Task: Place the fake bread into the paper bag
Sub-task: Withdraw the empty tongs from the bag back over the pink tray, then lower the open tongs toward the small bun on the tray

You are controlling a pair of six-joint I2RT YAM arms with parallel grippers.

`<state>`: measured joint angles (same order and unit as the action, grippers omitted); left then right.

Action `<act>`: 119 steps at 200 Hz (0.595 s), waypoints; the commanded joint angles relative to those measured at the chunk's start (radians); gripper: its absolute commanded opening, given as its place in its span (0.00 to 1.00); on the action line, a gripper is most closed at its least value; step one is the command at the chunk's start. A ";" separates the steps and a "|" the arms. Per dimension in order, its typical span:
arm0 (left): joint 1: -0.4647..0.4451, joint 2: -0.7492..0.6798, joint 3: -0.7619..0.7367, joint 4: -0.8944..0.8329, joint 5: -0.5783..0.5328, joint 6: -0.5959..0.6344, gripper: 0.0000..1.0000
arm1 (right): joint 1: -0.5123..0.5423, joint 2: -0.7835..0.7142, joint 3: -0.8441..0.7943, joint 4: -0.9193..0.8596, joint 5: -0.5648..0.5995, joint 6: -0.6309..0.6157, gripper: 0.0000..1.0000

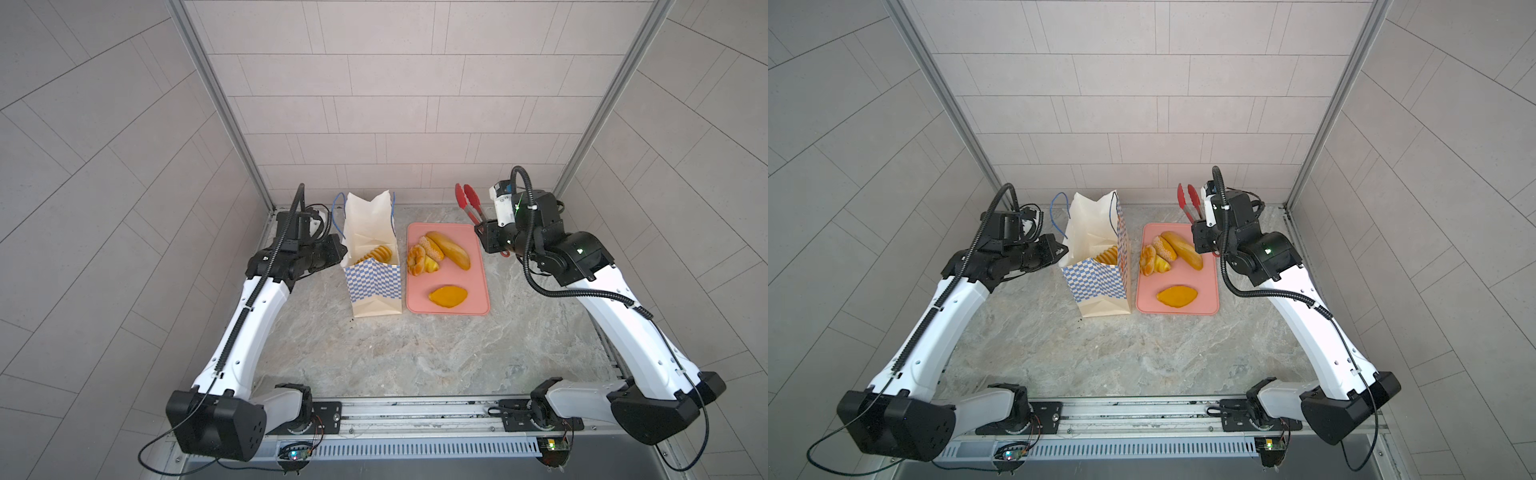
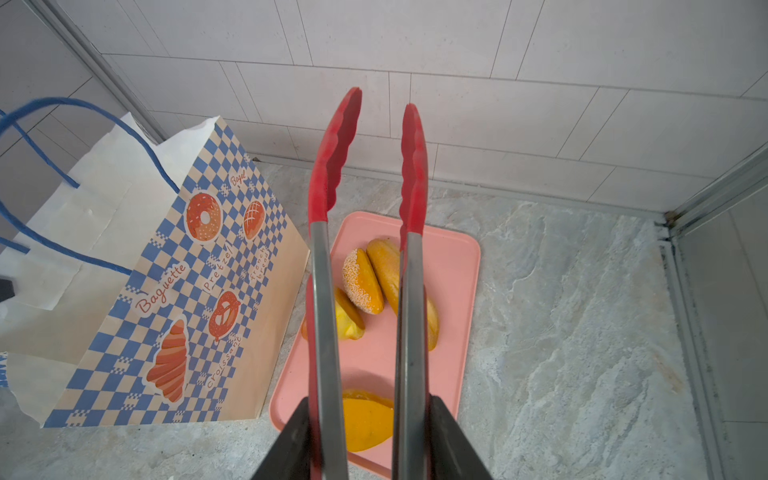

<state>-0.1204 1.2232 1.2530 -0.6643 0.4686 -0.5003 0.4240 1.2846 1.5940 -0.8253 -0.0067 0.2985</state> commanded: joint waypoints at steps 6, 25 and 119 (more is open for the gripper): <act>-0.005 0.001 0.017 0.006 -0.002 0.002 0.00 | -0.022 -0.001 -0.023 0.042 -0.078 0.051 0.41; -0.005 0.001 0.020 0.007 -0.002 0.002 0.00 | -0.028 0.006 -0.047 0.048 -0.096 0.059 0.41; -0.005 -0.003 0.014 0.007 -0.003 0.004 0.00 | -0.030 0.059 -0.142 0.099 -0.189 0.114 0.41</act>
<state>-0.1204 1.2232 1.2526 -0.6643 0.4683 -0.4999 0.3962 1.3396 1.4586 -0.7750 -0.1658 0.3836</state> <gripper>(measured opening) 0.060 0.409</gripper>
